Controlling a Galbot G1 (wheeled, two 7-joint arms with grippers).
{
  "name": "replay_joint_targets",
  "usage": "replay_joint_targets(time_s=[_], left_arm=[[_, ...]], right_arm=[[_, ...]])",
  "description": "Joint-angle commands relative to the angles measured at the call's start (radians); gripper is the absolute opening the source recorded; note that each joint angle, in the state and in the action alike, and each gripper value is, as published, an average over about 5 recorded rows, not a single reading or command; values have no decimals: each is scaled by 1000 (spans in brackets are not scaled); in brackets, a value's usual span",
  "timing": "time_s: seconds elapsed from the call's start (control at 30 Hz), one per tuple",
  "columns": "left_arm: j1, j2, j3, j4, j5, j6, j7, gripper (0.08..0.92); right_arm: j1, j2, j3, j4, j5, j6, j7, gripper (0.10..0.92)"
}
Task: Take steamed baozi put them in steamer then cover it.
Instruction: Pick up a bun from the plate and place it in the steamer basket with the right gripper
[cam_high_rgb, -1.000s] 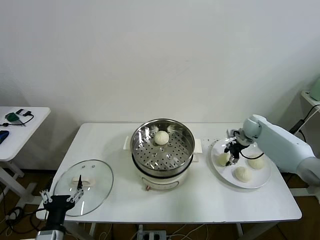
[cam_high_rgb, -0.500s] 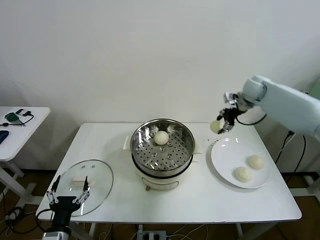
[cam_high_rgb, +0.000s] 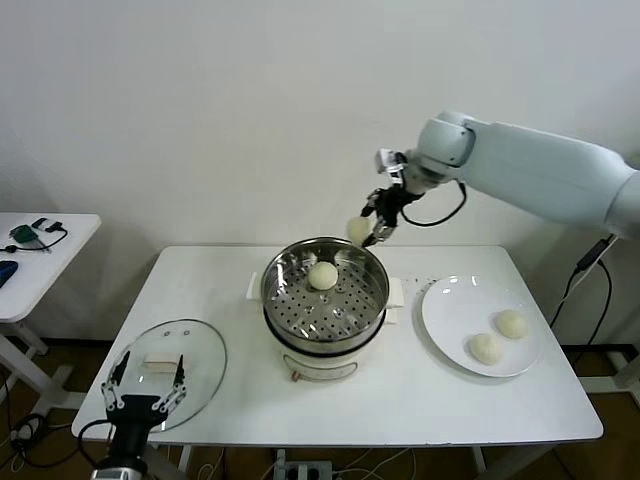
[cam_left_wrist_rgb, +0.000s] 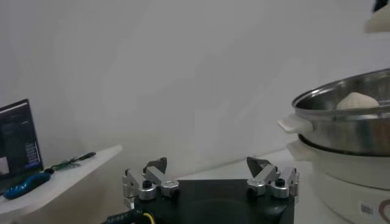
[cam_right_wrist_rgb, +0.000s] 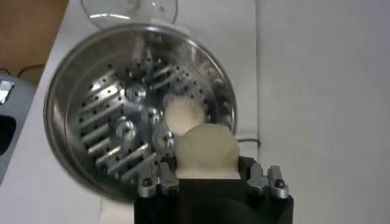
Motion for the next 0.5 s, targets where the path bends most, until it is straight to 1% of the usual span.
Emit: replay_joint_targets(time_s=[0.03,0.2,0.33,0.5], left_arm=[[25,7,6,-1,1,-11,2,823],[20,9,5,0,1,-8,3,823],[12,12,2,2,3,-3,5,823],[3,10,-1,3,4,1,7,823]], right_arm=[[-3,136,-49,62,83,-67,89,650],[-45,182,-79,50,61,-76,99,651],[-101,219,-84,23,26,-82,110,649],[-151,262,-74,-16,17,-94,122,652]])
